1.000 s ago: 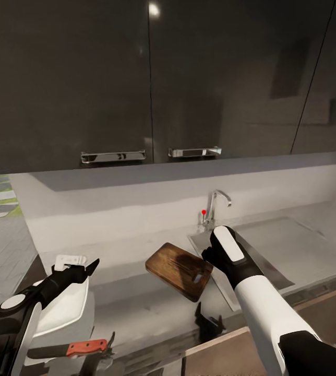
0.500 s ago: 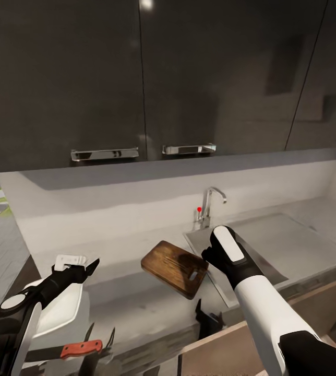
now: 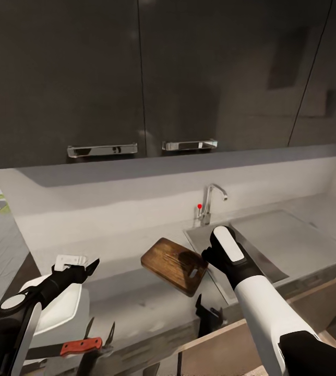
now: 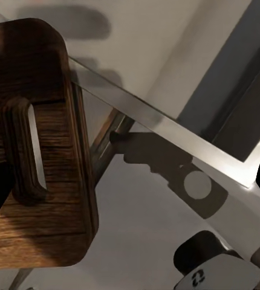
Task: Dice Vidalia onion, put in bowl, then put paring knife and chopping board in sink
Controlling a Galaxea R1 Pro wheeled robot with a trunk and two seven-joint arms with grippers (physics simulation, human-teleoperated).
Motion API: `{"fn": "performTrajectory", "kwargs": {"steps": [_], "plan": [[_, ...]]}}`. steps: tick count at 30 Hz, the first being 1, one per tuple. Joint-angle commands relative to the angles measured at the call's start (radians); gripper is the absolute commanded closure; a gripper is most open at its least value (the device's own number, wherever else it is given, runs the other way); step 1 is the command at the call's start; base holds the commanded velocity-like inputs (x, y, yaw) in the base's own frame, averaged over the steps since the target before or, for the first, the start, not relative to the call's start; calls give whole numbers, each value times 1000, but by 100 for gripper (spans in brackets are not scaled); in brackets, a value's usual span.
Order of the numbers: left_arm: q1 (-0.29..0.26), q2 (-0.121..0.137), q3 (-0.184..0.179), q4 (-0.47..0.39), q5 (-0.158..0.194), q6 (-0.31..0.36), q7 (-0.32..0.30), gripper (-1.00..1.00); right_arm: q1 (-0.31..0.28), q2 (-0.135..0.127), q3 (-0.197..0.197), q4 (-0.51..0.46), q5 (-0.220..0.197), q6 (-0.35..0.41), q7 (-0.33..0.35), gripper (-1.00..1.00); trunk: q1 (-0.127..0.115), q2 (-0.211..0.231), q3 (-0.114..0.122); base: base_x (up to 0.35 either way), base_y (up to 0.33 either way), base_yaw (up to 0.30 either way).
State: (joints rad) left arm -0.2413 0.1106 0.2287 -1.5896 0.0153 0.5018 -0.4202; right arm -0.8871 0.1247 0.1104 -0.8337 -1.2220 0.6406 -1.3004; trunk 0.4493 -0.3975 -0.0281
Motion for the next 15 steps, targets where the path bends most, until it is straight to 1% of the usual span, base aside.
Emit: {"fn": "performTrajectory", "kwargs": {"steps": [1, 7, 15], "plan": [[-1, 0, 1, -1, 2, 7, -5, -100, -1, 0, 2, -1, -5, 10, -7, -100, 1, -3, -4, 0, 0, 0], [-1, 0, 1, -1, 2, 7, -5, -100, -1, 0, 2, -1, -5, 10, -7, -100, 1, -3, -6, 0, 0, 0], [-1, 0, 1, -1, 2, 7, -5, -100, -1, 0, 2, -1, -5, 10, -7, -100, 1, -3, -17, 0, 0, 0]]}}
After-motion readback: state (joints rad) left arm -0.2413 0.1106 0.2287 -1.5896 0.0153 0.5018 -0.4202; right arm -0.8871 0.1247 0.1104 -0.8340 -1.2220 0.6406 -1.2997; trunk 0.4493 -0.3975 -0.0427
